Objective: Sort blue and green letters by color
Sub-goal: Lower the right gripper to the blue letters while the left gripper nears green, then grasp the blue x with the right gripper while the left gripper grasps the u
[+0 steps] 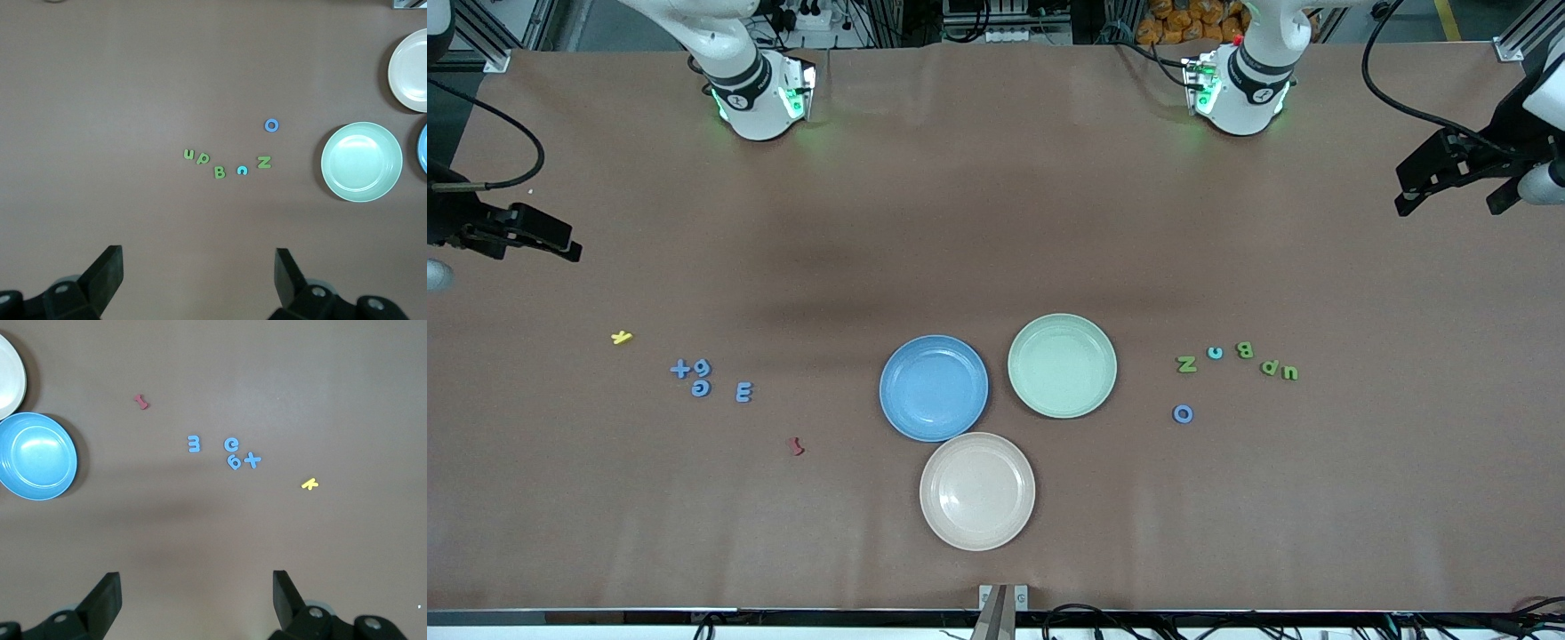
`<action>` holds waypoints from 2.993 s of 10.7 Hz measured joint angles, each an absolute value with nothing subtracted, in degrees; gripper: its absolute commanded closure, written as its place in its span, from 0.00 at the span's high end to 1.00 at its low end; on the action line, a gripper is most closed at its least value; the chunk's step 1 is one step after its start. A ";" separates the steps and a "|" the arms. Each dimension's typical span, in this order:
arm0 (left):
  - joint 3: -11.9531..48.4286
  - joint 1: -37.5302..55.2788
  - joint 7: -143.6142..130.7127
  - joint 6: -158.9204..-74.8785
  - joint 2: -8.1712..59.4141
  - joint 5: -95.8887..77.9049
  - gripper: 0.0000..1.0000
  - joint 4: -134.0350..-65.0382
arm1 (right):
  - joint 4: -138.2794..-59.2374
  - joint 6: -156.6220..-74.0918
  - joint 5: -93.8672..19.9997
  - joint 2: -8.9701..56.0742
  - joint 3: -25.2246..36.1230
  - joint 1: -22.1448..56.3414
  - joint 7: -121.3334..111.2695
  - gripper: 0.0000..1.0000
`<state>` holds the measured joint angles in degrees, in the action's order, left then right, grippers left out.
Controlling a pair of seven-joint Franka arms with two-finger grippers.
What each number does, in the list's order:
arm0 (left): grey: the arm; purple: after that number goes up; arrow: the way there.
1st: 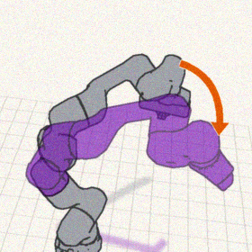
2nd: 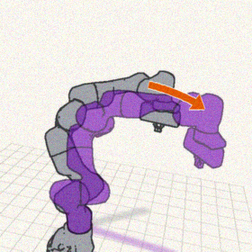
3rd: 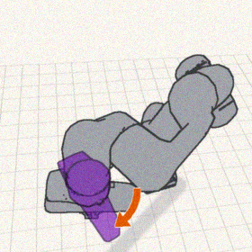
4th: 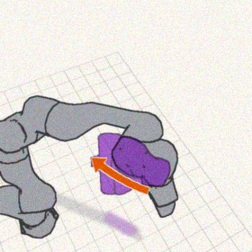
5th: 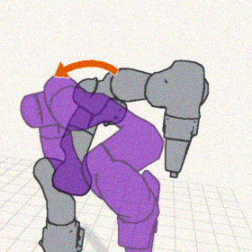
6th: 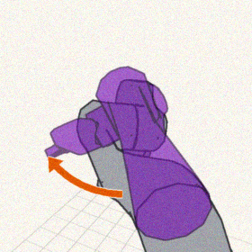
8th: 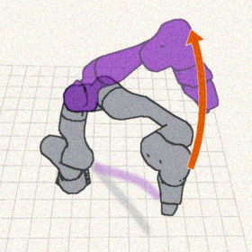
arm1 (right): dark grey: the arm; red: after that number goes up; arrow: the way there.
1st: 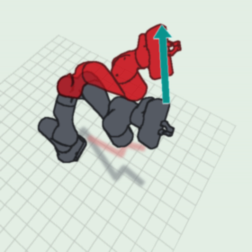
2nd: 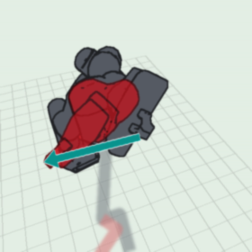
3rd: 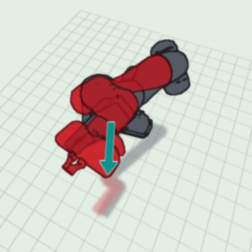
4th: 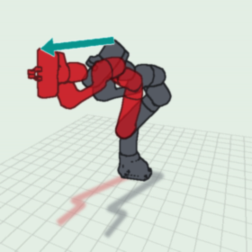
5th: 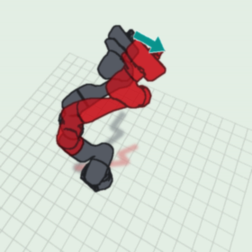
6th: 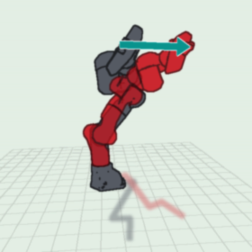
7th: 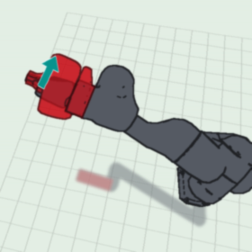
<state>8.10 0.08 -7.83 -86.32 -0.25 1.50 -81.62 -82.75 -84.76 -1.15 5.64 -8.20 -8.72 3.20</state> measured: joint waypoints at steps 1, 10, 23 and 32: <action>8.10 0.07 -7.83 -86.36 -0.22 1.50 1.00 -81.62 | -82.74 -84.93 -1.02 5.51 -8.32 -8.72 3.18 1.00; 7.89 -4.22 1.86 -100.87 8.49 3.13 1.00 -92.72 | -84.30 -87.36 -0.76 5.15 -8.52 -8.77 2.52 1.00; 8.01 -7.59 -5.58 -130.01 32.25 8.29 0.85 -102.49 | -109.31 -126.16 8.13 22.01 -8.41 -11.23 -7.38 1.00; 7.97 -7.72 -6.25 -132.45 32.67 10.93 0.74 -106.49 | -118.26 -146.10 9.89 29.07 -8.12 -15.37 -33.73 1.00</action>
<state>7.97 -7.72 -6.25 -132.45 32.67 10.93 -106.49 -118.26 -146.10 9.89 29.07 -8.12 -15.37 -33.73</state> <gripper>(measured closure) 0.260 0.000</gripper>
